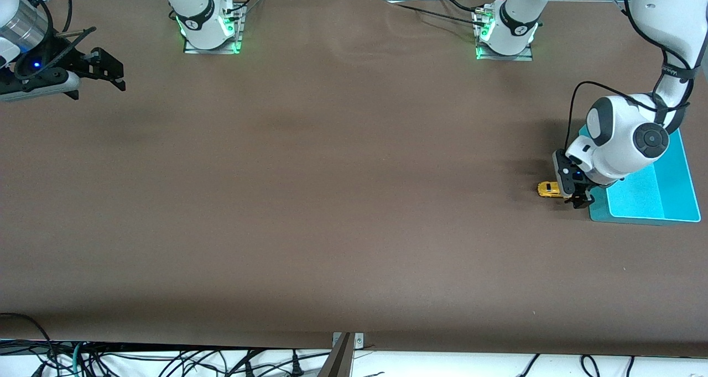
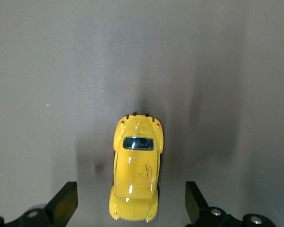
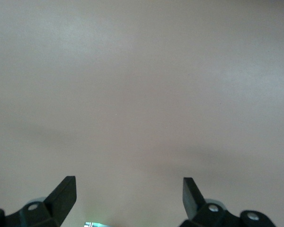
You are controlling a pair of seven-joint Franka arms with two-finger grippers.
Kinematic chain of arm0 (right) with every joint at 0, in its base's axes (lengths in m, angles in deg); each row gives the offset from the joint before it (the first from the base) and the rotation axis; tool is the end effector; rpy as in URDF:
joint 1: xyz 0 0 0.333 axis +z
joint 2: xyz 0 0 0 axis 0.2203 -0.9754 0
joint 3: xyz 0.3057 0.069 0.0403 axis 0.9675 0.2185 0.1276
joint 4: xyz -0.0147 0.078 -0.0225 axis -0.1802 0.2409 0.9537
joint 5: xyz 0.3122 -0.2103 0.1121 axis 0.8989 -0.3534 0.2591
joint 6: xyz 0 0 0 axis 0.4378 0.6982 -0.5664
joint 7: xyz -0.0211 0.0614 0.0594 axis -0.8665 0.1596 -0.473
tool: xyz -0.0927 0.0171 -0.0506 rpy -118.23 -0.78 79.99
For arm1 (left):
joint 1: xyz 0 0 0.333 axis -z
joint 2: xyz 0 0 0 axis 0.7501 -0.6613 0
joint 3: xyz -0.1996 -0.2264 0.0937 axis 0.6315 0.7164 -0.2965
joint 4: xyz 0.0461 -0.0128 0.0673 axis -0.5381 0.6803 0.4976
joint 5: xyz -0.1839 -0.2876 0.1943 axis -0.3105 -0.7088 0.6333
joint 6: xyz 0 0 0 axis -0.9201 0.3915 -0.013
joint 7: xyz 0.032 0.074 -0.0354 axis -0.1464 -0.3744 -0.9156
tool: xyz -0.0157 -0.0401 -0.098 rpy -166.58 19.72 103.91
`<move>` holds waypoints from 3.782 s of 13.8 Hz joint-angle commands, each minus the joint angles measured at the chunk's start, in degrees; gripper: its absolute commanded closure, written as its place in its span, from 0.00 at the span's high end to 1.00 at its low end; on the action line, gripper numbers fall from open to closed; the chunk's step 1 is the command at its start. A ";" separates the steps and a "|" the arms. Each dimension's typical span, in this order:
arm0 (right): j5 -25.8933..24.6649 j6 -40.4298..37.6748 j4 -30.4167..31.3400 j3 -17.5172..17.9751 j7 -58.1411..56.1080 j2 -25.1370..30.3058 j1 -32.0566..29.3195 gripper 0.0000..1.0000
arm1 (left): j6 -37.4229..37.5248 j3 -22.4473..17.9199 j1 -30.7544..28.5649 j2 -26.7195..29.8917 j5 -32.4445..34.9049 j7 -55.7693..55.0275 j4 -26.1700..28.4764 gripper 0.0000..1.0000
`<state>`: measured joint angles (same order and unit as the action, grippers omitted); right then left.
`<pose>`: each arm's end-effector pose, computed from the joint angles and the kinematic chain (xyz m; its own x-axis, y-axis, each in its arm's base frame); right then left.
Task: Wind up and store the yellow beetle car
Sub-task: 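Lower the left gripper and close it on the yellow car, then lift the car with the left gripper and carry it over the bin, then lower the car into the blue bin and open the left gripper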
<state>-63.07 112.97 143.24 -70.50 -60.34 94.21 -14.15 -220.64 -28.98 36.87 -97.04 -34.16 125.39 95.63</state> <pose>0.4947 0.0211 0.5831 0.9731 0.2296 -0.0207 0.2297 -0.9732 0.0062 0.5642 0.0907 0.2031 0.0557 -0.9973 -0.0477 -0.9983 -0.0564 0.0118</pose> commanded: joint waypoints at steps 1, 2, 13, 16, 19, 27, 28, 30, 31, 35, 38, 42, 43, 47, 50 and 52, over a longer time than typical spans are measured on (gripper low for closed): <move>-1.01 -0.82 -0.42 -0.75 1.04 0.24 0.98 1.00 | -1.14 0.04 0.21 -1.54 1.54 2.54 -1.16 1.00; -1.01 -0.73 -0.33 -0.66 1.04 0.24 0.98 1.00 | -2.54 0.04 0.30 -1.98 1.62 2.63 -1.16 1.00; -1.01 -0.73 -0.24 -0.66 1.22 0.15 1.07 1.00 | -3.17 0.04 0.21 -2.25 0.57 3.69 -1.07 0.04; -1.01 -0.73 -0.24 -0.66 1.22 0.15 1.07 1.00 | -2.91 0.12 0.30 -1.81 0.57 3.69 -1.25 0.00; -1.01 -0.73 -0.24 -0.66 1.13 0.15 1.07 1.00 | 2.25 1.79 -0.05 1.60 0.48 3.60 -2.64 0.00; -1.01 -0.73 -0.24 -0.66 1.13 0.15 1.07 1.00 | 26.96 2.67 -2.77 3.11 -1.35 8.86 -18.02 0.00; -1.01 -0.73 -0.24 -0.66 1.22 0.15 1.07 1.00 | 28.81 2.59 -3.82 3.02 -2.15 11.40 -19.86 0.00; -1.01 -0.73 -0.24 -0.66 1.13 0.15 1.33 1.00 | 30.66 2.59 -5.93 2.58 -2.68 15.53 -22.42 0.00; -1.01 -0.73 -0.24 -0.66 1.22 0.15 1.34 1.00 | 30.67 2.59 -7.51 2.41 -2.68 17.20 -22.78 0.00; -1.01 -0.73 -0.24 -0.75 1.22 0.15 1.34 1.00 | 30.67 2.59 -12.25 0.13 -3.30 23.54 -25.85 0.00; -1.01 -0.73 -0.24 -0.66 1.22 0.15 1.51 1.00 | 30.58 2.59 -15.50 -2.24 -3.30 27.58 -27.35 0.00; -1.01 -0.64 -0.24 -0.66 1.13 0.15 1.51 1.00 | 28.49 2.50 -18.06 -6.55 -3.21 33.91 -29.02 0.00; -1.01 -0.64 -0.24 -0.66 1.22 0.15 1.51 1.00 | 26.82 2.50 -18.15 -6.73 -3.04 34.79 -28.76 0.00; -1.01 -0.64 -0.15 -0.66 1.22 0.15 1.51 1.00 | 24.26 2.06 -18.16 -8.58 -2.68 35.24 -27.44 0.00; -1.01 -0.64 -0.15 -0.66 1.22 0.15 1.51 1.00 | 22.32 1.27 -18.24 -10.24 -2.77 33.05 -25.68 0.00; -1.01 -0.64 -0.15 -0.66 1.22 0.15 1.51 1.00 | 21.10 1.00 -18.33 -11.39 -2.68 33.04 -25.42 0.00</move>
<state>-63.09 112.94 143.31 -70.57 -60.23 94.17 -13.57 -197.69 -27.68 18.86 -107.68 -35.75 157.57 69.62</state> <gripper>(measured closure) 0.000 0.568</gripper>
